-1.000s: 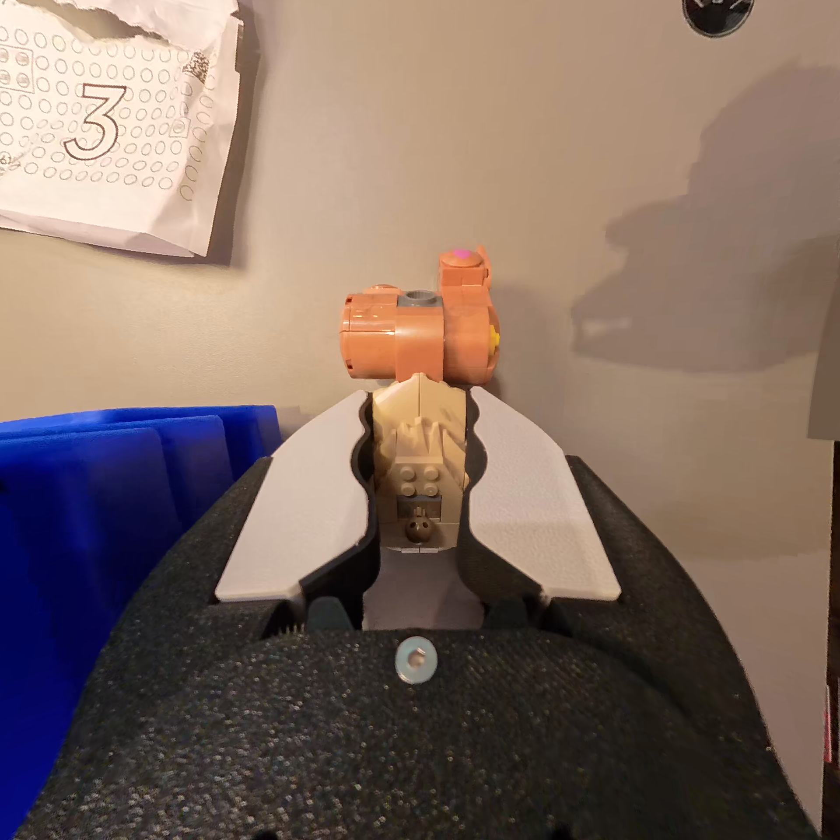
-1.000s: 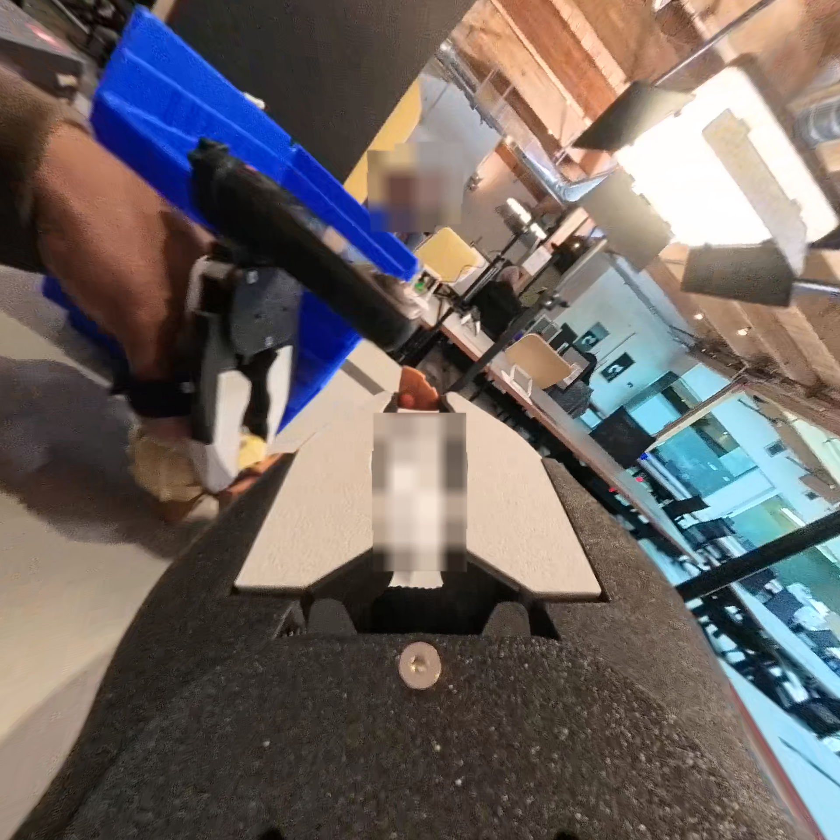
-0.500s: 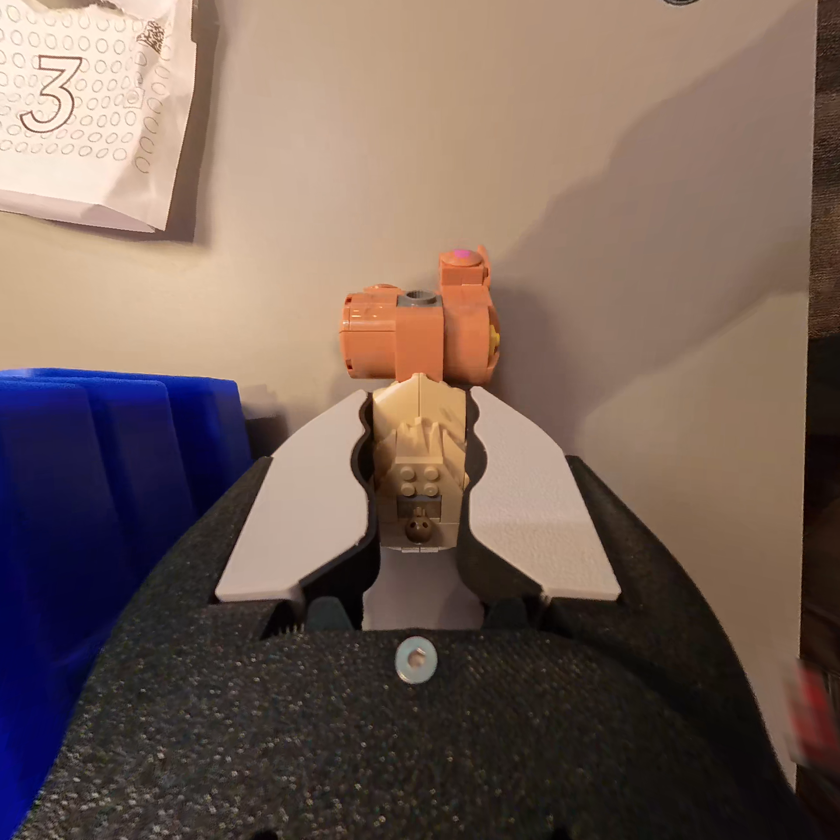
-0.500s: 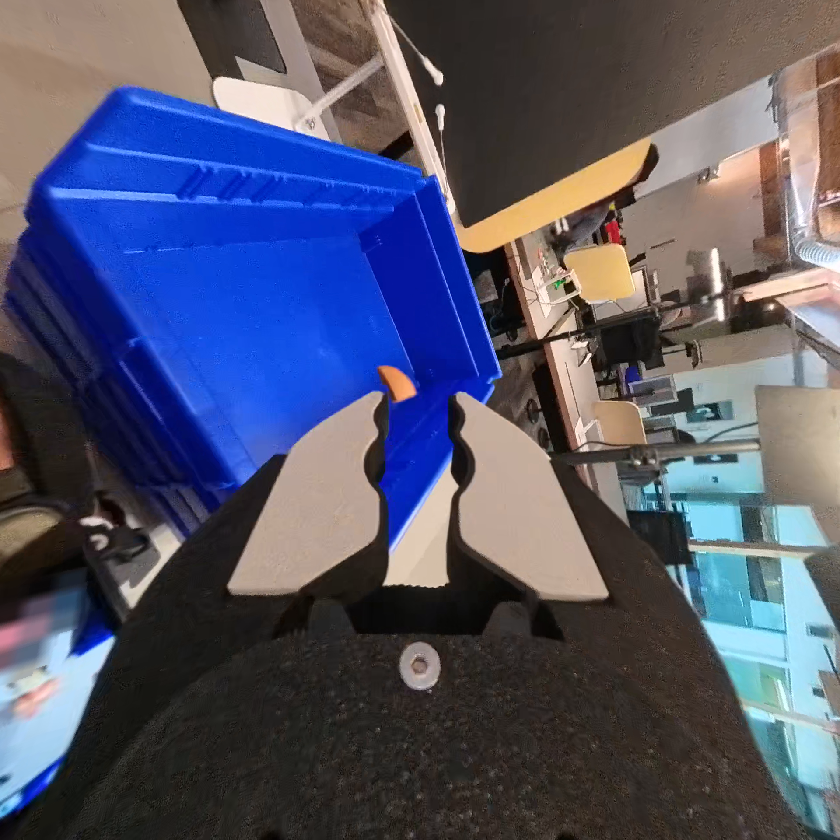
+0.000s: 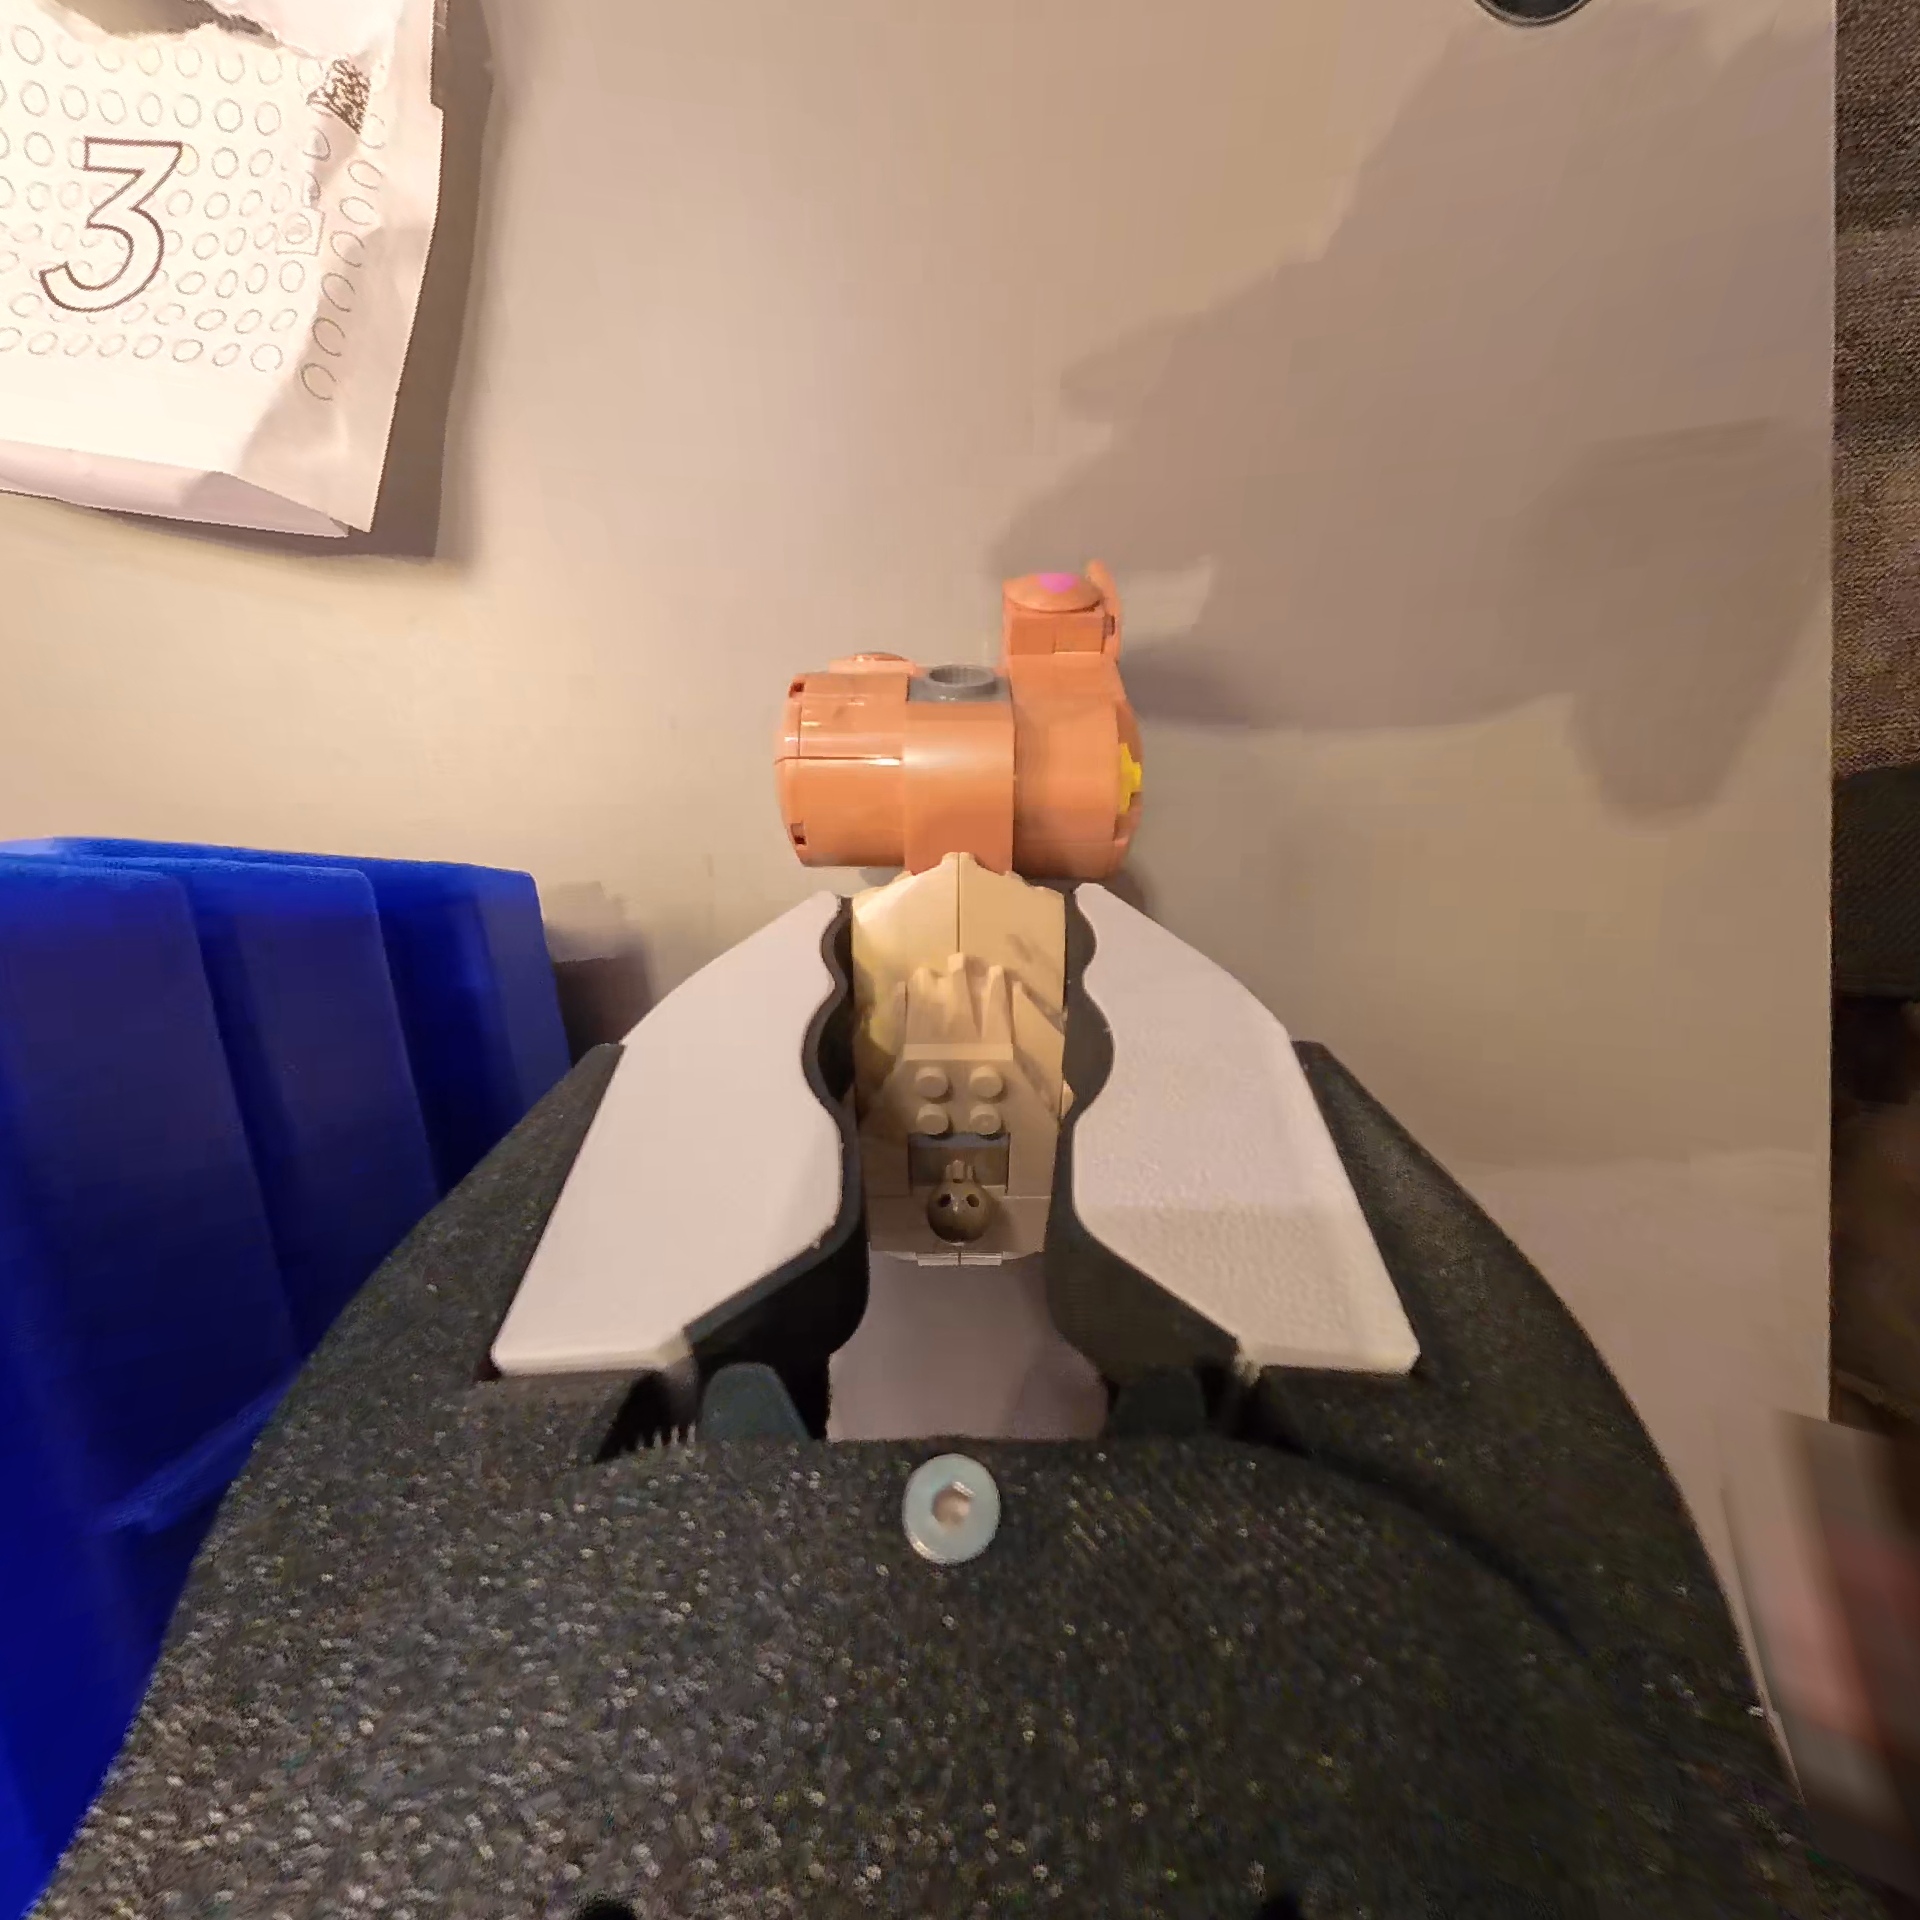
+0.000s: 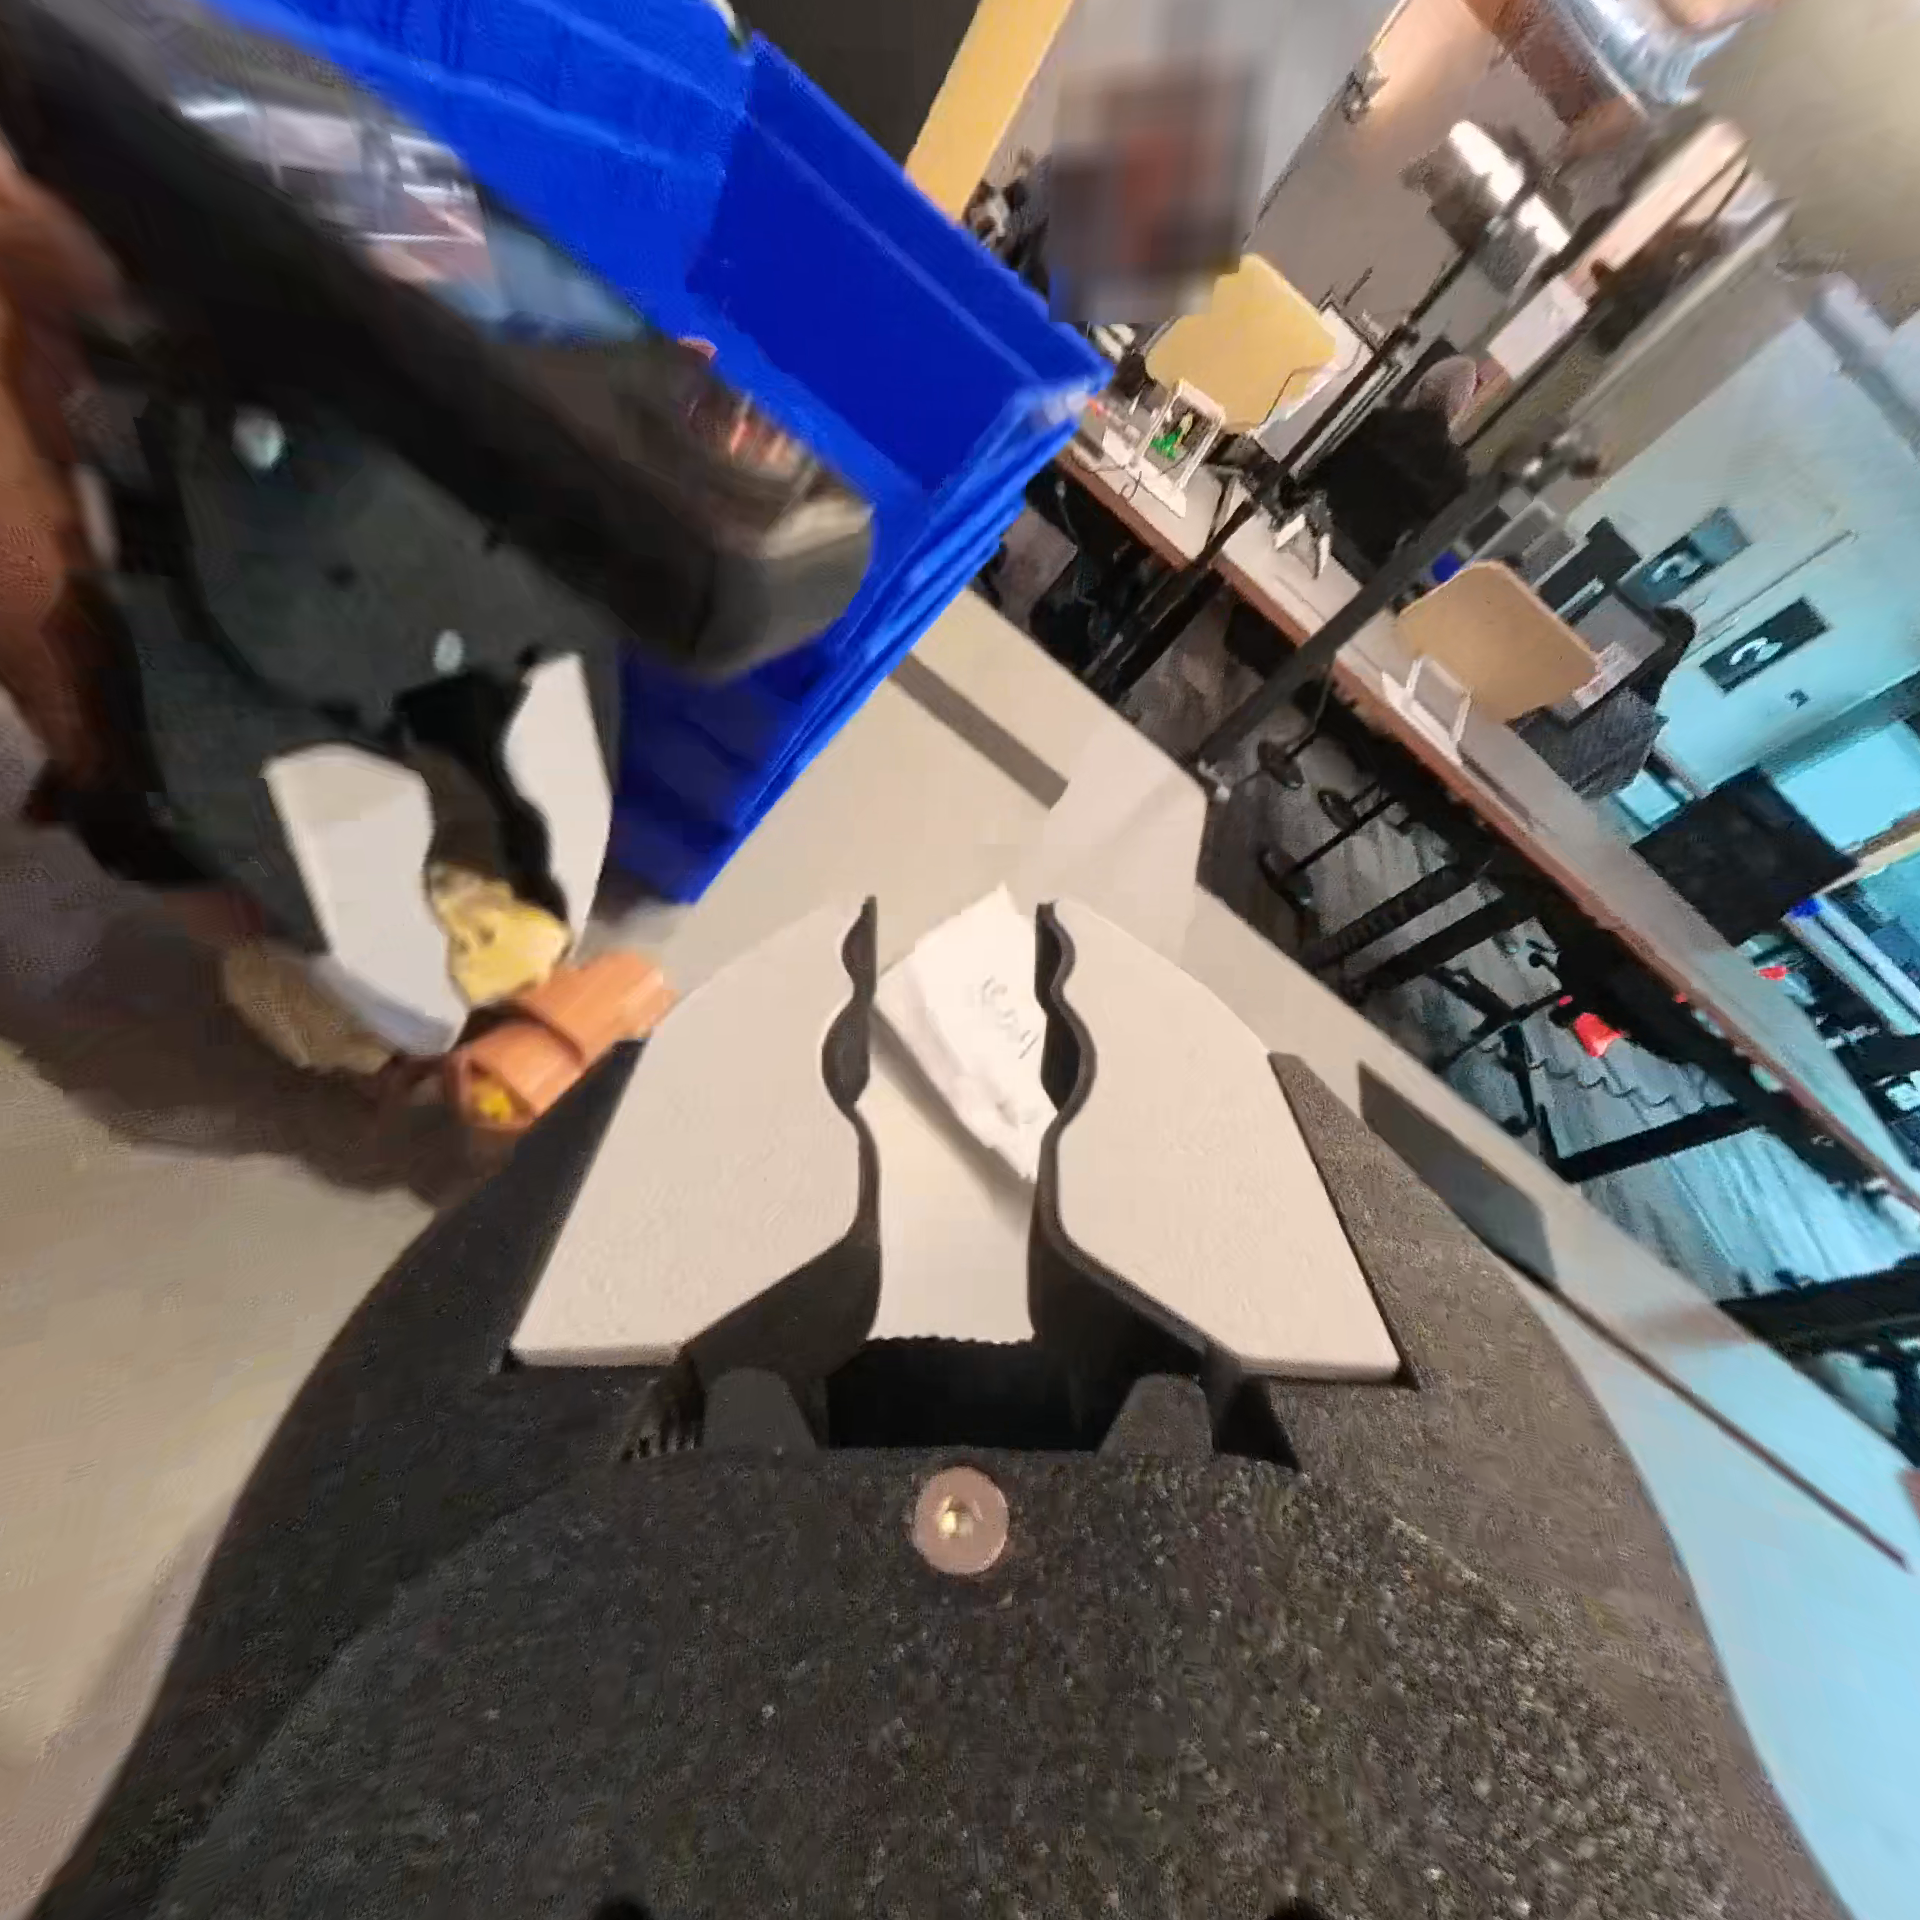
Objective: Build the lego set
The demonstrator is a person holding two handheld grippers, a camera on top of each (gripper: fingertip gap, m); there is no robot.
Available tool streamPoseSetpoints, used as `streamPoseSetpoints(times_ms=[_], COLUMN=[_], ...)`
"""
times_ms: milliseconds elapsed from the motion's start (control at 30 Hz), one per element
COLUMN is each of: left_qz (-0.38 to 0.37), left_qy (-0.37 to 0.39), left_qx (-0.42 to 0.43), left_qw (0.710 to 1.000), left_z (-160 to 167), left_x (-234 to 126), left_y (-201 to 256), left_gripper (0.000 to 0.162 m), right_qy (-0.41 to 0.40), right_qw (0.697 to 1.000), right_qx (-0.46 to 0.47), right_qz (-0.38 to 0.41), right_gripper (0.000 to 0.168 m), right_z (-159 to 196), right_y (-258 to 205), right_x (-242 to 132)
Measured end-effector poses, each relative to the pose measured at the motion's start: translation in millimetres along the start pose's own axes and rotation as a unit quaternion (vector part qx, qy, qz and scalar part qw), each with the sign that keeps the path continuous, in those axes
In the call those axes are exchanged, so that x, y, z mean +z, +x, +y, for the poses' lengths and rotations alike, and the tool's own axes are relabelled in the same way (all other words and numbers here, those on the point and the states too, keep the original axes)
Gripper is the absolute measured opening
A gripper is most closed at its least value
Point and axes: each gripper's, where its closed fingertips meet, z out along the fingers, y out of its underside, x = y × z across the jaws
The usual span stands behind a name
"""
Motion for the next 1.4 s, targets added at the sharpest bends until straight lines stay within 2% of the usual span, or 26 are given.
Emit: streamPoseSetpoints(times_ms=[67, 133, 267, 367, 533, 900, 1100, 1233, 1267, 1400], left_qz=[0.000, -0.002, -0.004, -0.008, -0.010, -0.012, -0.007, -0.004, -0.003, -0.003], left_qy=[0.001, -0.001, -0.008, -0.013, -0.017, -0.026, -0.038, -0.050, -0.052, -0.052], left_qx=[-0.001, -0.002, -0.007, -0.012, -0.018, -0.022, -0.013, -0.002, 0.004, 0.006], left_qw=[1.000, 1.000, 1.000, 1.000, 1.000, 0.999, 0.999, 0.999, 0.999, 0.999], left_z=[-0.8, -0.9, -1.2, -1.4, -1.4, -1.6, -1.5, -2.4, -2.9, -5.7], left_x=[0.3, 0.4, 1.0, 1.3, 1.4, 2.3, 2.8, 4.1, 4.3, 5.8], left_y=[-0.2, -0.1, -0.3, -0.5, -0.7, -1.1, -0.2, 0.6, 0.6, 1.4], left_gripper=[0.037, 0.037, 0.037, 0.037, 0.037, 0.037, 0.037, 0.037, 0.037, 0.037], right_qy=[-0.013, -0.017, -0.012, -0.035, -0.059, -0.139, -0.108, -0.083, -0.078, -0.068], right_qw=[1.000, 1.000, 0.998, 0.997, 0.995, 0.972, 0.985, 0.995, 0.996, 0.997], right_qx=[0.015, 0.014, -0.024, -0.046, -0.062, -0.140, -0.110, -0.060, -0.052, -0.044], right_qz=[-0.006, -0.002, 0.049, 0.048, 0.060, 0.127, 0.072, 0.007, -0.003, 0.005], right_gripper=[0.029, 0.029, 0.032, 0.036, 0.042, 0.039, 0.037, 0.038, 0.034, 0.035], right_z=[34.9, 55.5, 61.5, 65.4, 74.3, 82.4, 82.7, 84.5, 84.9, 86.5], right_y=[-34.2, -65.5, -90.8, -101.5, -108.2, -105.2, -107.7, -110.9, -110.3, -108.9], right_x=[-3.7, -2.8, 5.1, 14.1, 26.3, 43.2, 40.6, 36.1, 34.4, 33.1])
